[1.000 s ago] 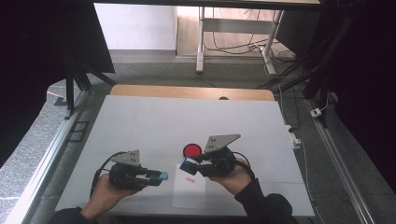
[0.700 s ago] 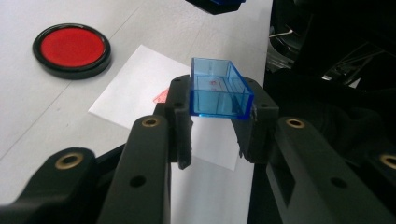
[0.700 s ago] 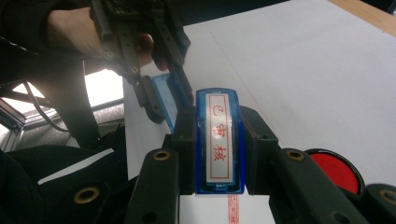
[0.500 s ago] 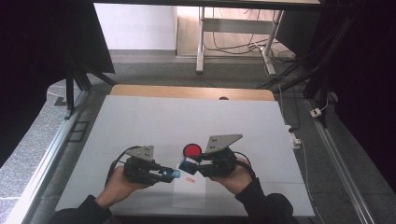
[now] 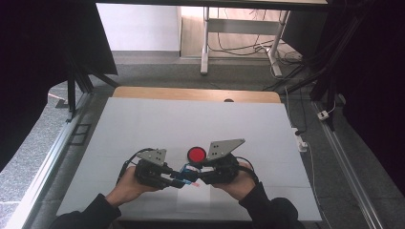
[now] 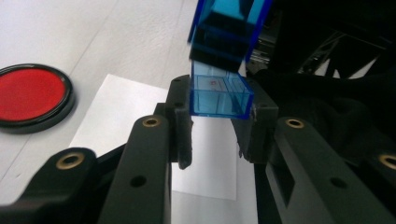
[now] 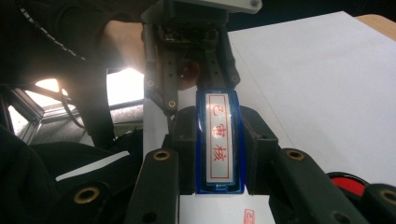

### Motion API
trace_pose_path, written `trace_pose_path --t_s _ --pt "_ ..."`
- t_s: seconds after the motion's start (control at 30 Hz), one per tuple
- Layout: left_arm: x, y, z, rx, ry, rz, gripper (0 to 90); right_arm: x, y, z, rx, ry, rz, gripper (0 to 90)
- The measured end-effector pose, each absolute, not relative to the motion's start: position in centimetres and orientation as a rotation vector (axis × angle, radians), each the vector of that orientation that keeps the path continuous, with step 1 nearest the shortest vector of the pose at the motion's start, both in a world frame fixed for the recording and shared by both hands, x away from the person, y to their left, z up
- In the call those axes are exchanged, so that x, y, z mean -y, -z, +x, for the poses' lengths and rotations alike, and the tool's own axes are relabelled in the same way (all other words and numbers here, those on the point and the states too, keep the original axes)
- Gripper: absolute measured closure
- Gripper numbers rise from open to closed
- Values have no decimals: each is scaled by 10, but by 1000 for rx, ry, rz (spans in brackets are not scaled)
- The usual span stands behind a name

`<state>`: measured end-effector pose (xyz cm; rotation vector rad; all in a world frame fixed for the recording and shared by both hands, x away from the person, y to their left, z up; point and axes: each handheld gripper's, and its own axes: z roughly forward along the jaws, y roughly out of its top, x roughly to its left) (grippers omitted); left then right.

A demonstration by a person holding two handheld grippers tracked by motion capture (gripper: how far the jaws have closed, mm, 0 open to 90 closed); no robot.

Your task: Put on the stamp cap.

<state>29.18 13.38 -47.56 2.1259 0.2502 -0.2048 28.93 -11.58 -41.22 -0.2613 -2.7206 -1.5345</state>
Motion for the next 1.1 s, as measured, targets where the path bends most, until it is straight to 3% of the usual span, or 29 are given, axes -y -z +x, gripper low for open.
trace_pose_path --t_s 0.57,1.1 --pt "-132 477 296 -158 279 2069 695 115 413 289 2670 1526 -212 712" --pt "-135 474 294 -103 250 2015 694 117 415 292 2567 1574 -217 712"
